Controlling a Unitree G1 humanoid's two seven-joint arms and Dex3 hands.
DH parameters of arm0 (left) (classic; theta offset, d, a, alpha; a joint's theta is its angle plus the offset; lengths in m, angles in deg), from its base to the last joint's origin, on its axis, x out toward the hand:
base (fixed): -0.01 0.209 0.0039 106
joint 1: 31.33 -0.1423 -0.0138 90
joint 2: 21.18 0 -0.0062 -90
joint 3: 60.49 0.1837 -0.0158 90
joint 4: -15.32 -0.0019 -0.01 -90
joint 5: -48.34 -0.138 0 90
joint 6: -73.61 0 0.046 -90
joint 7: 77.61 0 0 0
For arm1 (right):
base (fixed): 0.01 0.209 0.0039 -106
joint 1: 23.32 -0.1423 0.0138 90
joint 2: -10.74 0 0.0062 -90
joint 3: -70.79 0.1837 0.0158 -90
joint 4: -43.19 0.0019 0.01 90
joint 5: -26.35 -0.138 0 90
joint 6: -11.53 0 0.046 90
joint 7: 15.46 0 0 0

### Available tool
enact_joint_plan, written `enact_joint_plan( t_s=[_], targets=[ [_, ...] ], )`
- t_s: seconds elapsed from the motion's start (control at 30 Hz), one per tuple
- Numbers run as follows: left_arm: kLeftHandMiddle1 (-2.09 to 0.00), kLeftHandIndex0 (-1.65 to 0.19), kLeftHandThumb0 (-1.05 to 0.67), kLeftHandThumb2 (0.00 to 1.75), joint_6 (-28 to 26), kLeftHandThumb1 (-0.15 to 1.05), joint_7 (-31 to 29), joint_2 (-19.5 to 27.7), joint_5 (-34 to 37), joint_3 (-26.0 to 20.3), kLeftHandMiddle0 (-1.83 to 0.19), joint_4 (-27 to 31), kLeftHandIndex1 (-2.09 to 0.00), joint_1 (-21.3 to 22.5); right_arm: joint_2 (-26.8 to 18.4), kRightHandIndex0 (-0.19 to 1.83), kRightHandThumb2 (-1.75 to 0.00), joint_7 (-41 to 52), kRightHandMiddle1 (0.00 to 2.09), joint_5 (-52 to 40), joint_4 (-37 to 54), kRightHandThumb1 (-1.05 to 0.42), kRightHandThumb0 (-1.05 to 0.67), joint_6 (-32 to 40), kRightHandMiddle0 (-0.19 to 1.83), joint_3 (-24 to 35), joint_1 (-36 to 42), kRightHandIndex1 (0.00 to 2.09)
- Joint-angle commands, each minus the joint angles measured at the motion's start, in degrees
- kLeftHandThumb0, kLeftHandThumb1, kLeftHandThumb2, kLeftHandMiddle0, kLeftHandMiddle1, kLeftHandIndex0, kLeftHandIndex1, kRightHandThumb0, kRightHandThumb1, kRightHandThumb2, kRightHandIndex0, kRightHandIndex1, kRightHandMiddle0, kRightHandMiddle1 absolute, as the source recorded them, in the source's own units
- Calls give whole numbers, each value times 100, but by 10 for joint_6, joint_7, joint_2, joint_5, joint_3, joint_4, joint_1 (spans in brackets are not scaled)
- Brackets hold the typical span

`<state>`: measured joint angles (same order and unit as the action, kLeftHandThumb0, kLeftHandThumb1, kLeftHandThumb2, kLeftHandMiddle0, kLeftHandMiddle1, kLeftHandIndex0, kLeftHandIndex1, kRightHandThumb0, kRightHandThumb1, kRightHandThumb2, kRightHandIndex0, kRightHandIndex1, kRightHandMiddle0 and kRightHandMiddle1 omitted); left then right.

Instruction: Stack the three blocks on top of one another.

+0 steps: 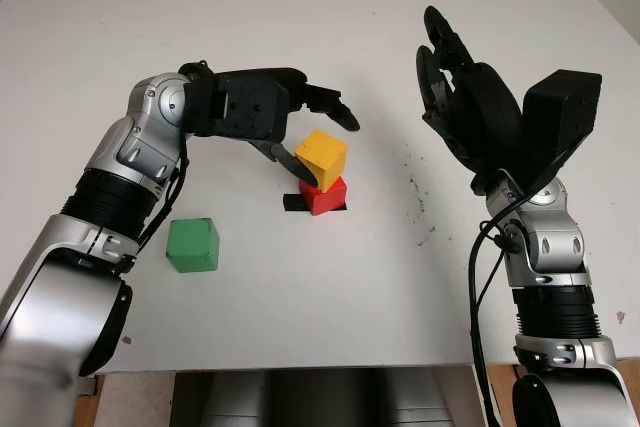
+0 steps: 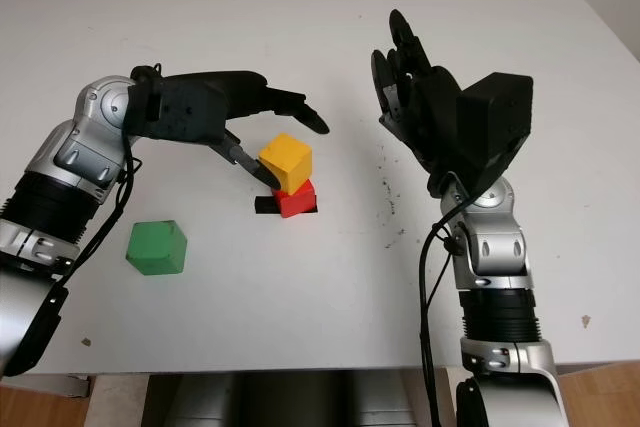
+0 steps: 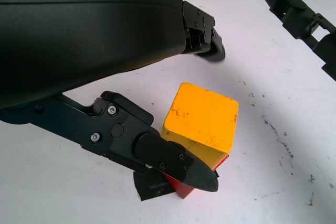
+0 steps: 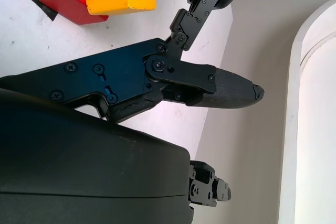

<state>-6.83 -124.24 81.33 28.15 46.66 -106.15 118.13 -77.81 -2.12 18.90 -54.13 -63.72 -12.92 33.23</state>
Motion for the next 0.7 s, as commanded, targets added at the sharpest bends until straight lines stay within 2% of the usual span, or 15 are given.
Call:
enact_joint_plan(
  t_s=[0.0,0.17,0.23,0.3,0.37,0.4,0.47,0.57,0.67],
  targets=[
    [0,16,-64,6,2,86,-9,11,9,-6,19,22,-1,8,-2,-15,-62,0,5,-4,12,-105,-66,2,-14,3,5,5],
    [0,19,-67,5,-42,84,-30,20,42,-24,19,71,0,-4,-3,-15,-63,2,5,-5,11,-105,-66,-1,-14,3,5,5],
    [0,19,-74,5,-50,84,-34,28,67,-41,19,85,0,-12,-4,-15,-63,3,5,-4,10,-105,-66,-1,-13,2,5,5],
    [0,19,-88,7,-47,89,-35,34,91,-59,19,91,0,-21,-3,-15,-63,3,5,-3,10,-105,-67,0,-13,1,5,5],
    [0,19,-92,8,-43,93,-35,41,121,-81,19,98,0,-33,-1,-15,-62,3,5,-3,8,-105,-67,-1,-14,1,6,5],
    [0,19,-96,10,-38,99,-32,46,133,-93,19,100,0,-41,-1,-16,-63,3,5,-1,8,-105,-68,-3,-14,-1,6,5],
    [0,19,-99,13,-45,103,-21,52,162,-123,19,111,0,-61,0,-18,-63,5,4,-3,6,-105,-69,-5,-16,-1,7,4],
    [0,19,-99,30,-49,105,19,52,197,-168,19,141,0,-103,2,-19,-63,10,1,-5,2,-105,-71,-8,-19,-2,6,2],
    [0,19,-101,27,-73,105,60,49,230,-211,19,193,0,-156,5,-19,-62,19,0,-12,-3,-105,-72,-13,-19,0,6,0]
  ],
)
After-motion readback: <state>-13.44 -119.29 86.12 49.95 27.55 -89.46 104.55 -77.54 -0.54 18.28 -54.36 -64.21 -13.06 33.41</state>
